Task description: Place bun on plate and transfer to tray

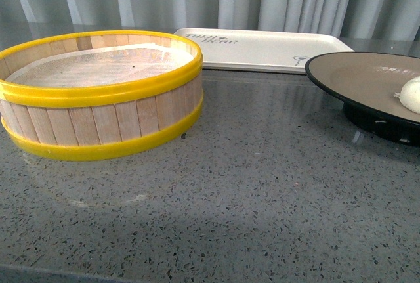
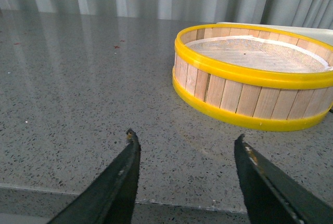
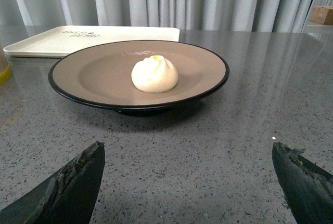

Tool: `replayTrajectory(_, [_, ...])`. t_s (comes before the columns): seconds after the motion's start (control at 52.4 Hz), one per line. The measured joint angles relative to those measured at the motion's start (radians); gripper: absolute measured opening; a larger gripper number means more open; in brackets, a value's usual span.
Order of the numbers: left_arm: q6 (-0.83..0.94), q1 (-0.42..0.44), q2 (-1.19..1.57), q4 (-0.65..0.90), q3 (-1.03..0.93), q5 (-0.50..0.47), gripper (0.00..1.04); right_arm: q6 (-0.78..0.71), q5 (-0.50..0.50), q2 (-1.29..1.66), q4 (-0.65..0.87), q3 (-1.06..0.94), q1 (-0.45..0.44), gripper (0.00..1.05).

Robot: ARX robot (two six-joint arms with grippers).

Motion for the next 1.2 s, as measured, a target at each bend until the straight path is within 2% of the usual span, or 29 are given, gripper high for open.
replayTrajectory(0.153, [0.0,0.0,0.0,0.0,0.0,0.0,0.91,0.0,0.0,0.0,0.0,0.0,0.0,0.96])
replayTrajectory(0.172, [0.0,0.0,0.0,0.0,0.0,0.0,0.94,-0.013,0.047,0.009,-0.003,0.001,0.014,0.96])
replayTrajectory(0.191, [0.0,0.0,0.0,0.0,0.0,0.0,0.97,-0.044,0.134,0.026,0.0,0.006,0.04,0.96])
replayTrajectory(0.21, [0.002,0.0,0.0,0.0,0.0,0.0,1.0,-0.082,0.282,0.071,0.018,0.016,0.09,0.96])
replayTrajectory(0.267, [0.0,0.0,0.0,0.0,0.0,-0.002,0.98,-0.172,0.536,0.19,0.106,0.045,0.142,0.96])
replayTrajectory(0.305, [0.0,0.0,0.0,0.0,0.0,0.002,0.98,-0.186,0.577,0.249,0.163,0.061,0.121,0.96])
replayTrajectory(0.363, [0.0,0.0,0.0,0.0,0.0,-0.002,0.98,-0.181,0.53,0.343,0.27,0.089,0.04,0.96])
replayTrajectory(0.458, [0.0,0.0,0.0,0.0,0.0,0.0,0.98,-0.064,0.325,0.523,0.406,0.172,-0.142,0.96])
replayTrajectory(0.63, [0.0,0.0,0.0,0.0,0.0,0.0,0.98,0.196,0.088,0.759,0.419,0.293,-0.331,0.96])
replayTrajectory(0.725, [0.0,0.0,0.0,0.0,0.0,0.0,0.98,0.365,-0.027,0.88,0.4,0.361,-0.381,0.96])
replayTrajectory(0.859, [0.0,0.0,0.0,0.0,0.0,0.0,0.98,0.619,-0.158,0.988,0.38,0.434,-0.376,0.96])
replayTrajectory(1.012, [0.0,0.0,0.0,0.0,0.0,0.0,0.98,0.906,-0.266,1.052,0.372,0.463,-0.287,0.96])
replayTrajectory(1.203, [0.0,0.0,0.0,0.0,0.0,0.0,0.98,1.103,-0.34,1.076,0.37,0.446,-0.224,0.96])
